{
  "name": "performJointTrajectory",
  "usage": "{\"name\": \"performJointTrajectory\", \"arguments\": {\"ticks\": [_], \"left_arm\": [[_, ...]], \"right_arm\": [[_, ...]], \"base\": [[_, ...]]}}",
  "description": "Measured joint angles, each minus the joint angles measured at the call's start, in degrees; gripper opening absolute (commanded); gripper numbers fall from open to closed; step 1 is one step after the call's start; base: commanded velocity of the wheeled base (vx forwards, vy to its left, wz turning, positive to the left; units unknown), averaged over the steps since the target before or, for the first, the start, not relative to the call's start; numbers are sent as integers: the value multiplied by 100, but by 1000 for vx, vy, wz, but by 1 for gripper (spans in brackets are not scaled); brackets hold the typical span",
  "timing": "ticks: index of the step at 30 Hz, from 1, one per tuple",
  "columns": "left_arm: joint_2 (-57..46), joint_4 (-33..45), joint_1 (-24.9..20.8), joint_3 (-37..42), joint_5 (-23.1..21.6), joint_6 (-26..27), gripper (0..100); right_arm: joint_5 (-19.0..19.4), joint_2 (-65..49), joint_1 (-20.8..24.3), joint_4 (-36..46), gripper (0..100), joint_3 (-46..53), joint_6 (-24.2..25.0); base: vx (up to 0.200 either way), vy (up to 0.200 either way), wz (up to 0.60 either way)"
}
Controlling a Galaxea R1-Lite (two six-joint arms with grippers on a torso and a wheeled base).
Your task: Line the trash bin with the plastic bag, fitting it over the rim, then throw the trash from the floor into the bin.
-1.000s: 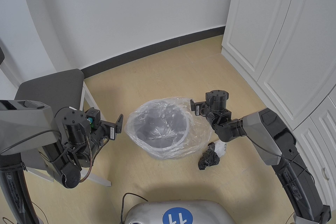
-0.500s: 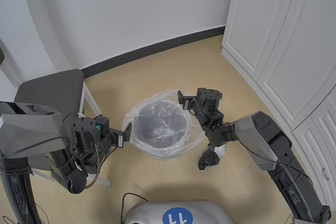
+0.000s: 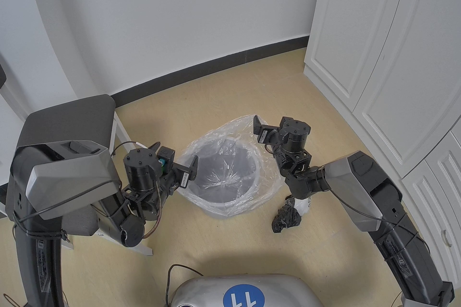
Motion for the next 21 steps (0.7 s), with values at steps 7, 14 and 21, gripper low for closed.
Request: {"name": "performJointTrajectory", "arguments": {"ticks": [7, 14, 21], "left_arm": [[416, 1117, 88, -1172, -9, 121, 100], [672, 1985, 240, -1938, -17, 156, 100], [892, 2510, 413, -2580, -16, 172, 100]], "right_arm": [[98, -4, 143, 82, 100, 0, 106], [300, -22, 322, 137, 100, 0, 137], [352, -30, 377, 196, 100, 0, 140]], "base": [[0, 0, 0], [0, 0, 0], [0, 0, 0]]}}
